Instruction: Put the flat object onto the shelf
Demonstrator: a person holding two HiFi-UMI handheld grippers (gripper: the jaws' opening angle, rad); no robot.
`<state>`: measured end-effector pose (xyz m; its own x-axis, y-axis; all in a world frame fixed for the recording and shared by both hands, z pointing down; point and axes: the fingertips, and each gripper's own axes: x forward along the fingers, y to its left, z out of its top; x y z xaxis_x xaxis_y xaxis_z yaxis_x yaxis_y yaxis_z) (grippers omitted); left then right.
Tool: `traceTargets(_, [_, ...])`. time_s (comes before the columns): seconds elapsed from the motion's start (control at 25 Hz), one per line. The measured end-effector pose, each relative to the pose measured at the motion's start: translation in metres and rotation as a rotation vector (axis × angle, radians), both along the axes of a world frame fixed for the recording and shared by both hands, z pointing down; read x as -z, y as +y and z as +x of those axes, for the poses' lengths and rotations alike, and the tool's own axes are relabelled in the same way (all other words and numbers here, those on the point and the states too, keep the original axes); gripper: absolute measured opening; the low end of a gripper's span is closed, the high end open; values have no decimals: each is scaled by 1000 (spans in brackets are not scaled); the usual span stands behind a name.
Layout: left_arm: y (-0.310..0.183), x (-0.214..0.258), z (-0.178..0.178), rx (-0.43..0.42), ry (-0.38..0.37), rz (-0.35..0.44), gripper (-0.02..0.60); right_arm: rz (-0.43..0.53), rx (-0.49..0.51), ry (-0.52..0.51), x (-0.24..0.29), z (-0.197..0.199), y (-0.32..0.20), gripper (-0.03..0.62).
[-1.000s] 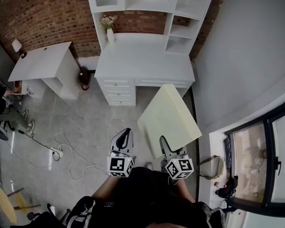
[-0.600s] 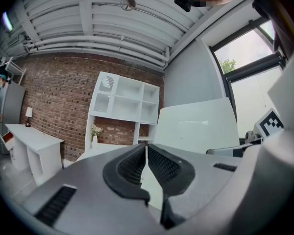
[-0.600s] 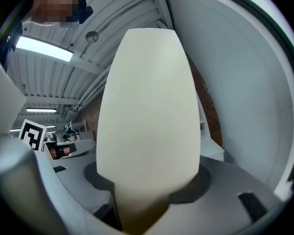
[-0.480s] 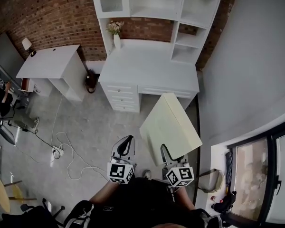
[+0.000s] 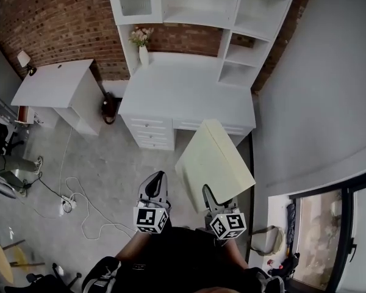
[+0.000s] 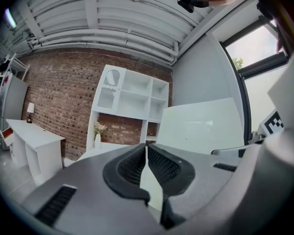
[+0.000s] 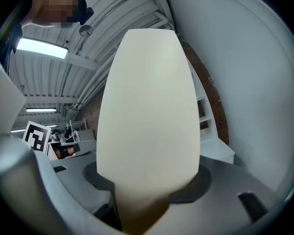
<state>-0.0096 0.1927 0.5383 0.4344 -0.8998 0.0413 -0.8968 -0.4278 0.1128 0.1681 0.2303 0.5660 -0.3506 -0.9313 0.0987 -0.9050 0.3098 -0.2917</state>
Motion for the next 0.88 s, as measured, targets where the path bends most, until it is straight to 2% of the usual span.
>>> traceTargets(0.16, [-80,3,-23,-9,20,2,21,12,-32,23,9,-18,-69,279])
traceTargets(0.44, [-213,28,-60,-76,21,40,21,29,-87,19,28,-56,-191,279])
traceTargets(0.64, [-276,22,-83,-98,16,27,21,33,-115,24,33,-80,-249,279])
traceTargets(0.88, [-323,19,-101,-71,44,7,21,20,-117,51,36,-88,-303,279])
